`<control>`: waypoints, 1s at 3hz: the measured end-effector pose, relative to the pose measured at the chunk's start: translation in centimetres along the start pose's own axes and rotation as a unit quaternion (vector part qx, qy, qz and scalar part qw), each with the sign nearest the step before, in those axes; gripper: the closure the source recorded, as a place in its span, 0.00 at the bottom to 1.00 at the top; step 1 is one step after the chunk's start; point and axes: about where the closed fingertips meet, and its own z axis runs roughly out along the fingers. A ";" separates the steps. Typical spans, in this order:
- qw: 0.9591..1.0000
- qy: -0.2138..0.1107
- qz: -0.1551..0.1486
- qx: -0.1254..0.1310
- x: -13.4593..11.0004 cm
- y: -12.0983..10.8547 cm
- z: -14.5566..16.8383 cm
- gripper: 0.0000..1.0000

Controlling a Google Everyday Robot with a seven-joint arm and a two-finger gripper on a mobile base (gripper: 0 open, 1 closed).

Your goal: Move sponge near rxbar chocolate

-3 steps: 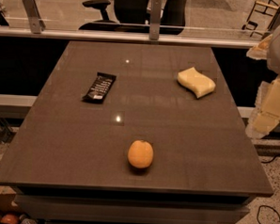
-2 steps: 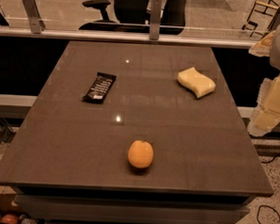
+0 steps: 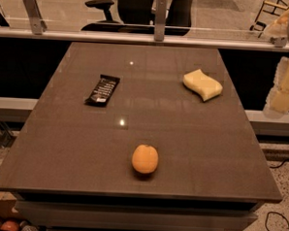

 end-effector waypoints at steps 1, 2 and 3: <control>1.000 -0.016 0.011 0.012 -0.2 -2.1 -1.4 0.00; 0.996 -0.060 0.057 0.025 0.1 -4.2 -2.1 0.00; 0.984 -0.117 0.124 0.043 0.1 -5.5 -2.6 0.00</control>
Offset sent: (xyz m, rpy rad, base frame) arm 0.0446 -0.0259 0.0473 0.3015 -0.0789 -0.1692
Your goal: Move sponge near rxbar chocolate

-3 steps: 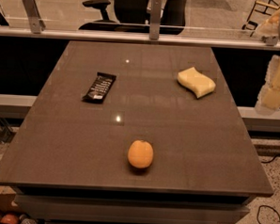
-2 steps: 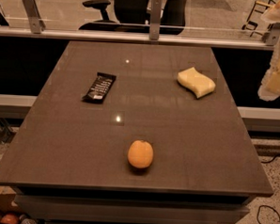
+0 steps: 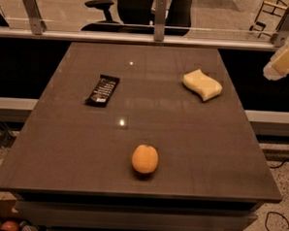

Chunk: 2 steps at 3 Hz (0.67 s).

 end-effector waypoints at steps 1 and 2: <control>0.995 -0.051 0.083 0.034 -0.2 -1.3 -0.3 0.00; 0.980 -0.077 0.169 0.076 0.0 -3.0 -0.7 0.00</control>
Offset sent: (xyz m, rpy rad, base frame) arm 0.0344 -0.0418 0.0212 0.3588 -0.1448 -0.5543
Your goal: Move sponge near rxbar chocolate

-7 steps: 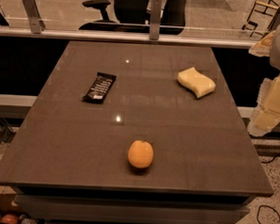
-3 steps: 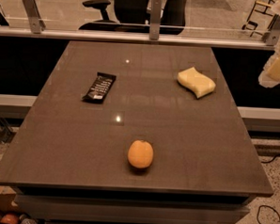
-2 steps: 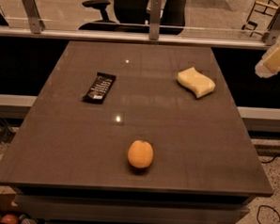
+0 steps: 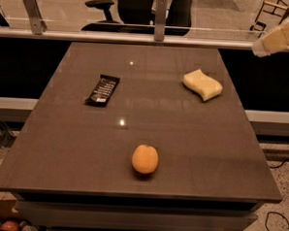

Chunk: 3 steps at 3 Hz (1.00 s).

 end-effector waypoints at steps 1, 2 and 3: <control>0.997 0.015 0.060 0.047 -0.6 -2.1 -0.5 0.00; 0.987 0.085 0.103 0.092 -1.0 -5.2 1.0 0.00; 0.973 0.165 0.109 0.122 -2.0 -8.1 4.0 0.00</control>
Offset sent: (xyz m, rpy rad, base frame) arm 0.0589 -0.0484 0.0150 -0.2419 0.3516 -0.4907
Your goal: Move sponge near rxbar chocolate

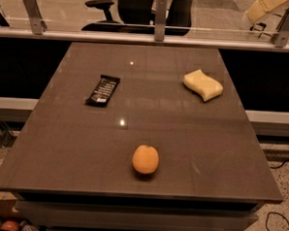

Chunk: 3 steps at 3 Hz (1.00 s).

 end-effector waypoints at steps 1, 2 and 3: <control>0.998 0.057 -0.013 -0.001 -1.2 0.2 3.1 0.00; 0.997 0.075 -0.032 -0.017 -2.0 1.1 5.2 0.00; 0.995 0.084 -0.041 -0.041 -2.2 2.2 7.0 0.00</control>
Offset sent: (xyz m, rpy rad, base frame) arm 0.0159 0.0085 -0.0436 -0.0530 0.4662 0.0516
